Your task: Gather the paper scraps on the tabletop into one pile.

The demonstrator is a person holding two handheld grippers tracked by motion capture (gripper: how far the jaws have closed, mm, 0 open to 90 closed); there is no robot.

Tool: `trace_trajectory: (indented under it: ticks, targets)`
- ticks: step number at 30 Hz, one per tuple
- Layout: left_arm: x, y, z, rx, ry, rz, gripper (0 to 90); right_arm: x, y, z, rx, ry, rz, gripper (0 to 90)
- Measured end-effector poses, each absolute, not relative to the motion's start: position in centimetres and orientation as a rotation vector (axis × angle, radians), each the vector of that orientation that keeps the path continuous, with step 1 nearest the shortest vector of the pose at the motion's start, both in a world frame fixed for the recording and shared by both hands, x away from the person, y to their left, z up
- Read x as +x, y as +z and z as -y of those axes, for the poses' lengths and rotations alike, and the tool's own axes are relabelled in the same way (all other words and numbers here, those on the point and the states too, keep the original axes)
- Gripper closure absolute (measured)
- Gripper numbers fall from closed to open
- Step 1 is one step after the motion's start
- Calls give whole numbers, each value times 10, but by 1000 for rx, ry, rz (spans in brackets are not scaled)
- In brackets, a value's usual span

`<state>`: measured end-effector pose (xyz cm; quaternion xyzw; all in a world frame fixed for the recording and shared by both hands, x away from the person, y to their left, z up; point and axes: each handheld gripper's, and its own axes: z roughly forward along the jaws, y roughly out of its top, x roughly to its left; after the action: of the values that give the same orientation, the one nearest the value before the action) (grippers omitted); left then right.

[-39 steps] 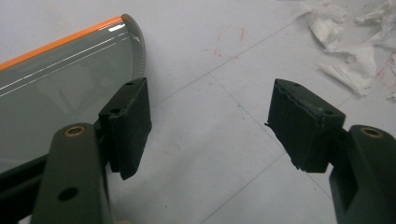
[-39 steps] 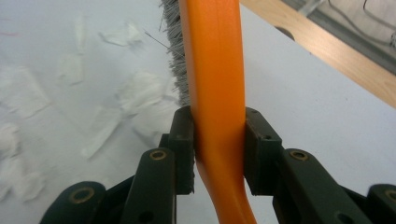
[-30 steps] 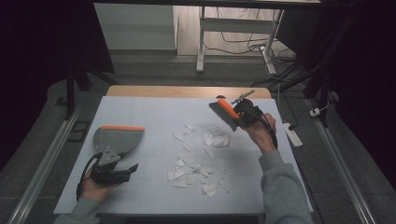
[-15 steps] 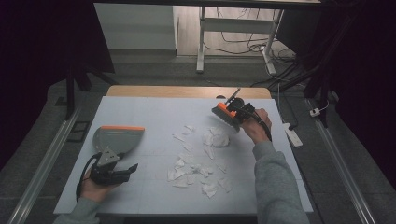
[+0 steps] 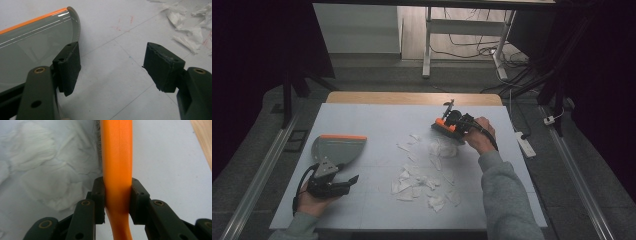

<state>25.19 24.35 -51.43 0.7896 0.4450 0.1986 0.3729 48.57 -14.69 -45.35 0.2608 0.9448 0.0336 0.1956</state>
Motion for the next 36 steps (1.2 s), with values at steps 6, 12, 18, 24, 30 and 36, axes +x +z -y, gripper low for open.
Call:
trace_trajectory:
  ticks: [6,12,18,24,30,36]
  targets:
    - [251,-514,-243,2019,510,-1140,307,470,-452,142,674,140,-2717,698]
    - [251,-514,-243,2017,511,-1139,306,451,-451,138,656,225,-2777,698]
    - [251,-514,-242,2018,514,-1139,306,436,-444,140,671,394,-2847,697]
    - [251,-514,-243,2013,514,-1145,307,438,-429,146,718,492,-2724,697]
    - [250,-514,-244,2010,515,-1146,307,457,-425,138,739,486,-2649,697]
    - [251,-514,-246,2003,514,-1150,307,482,-433,122,736,423,-2610,697]
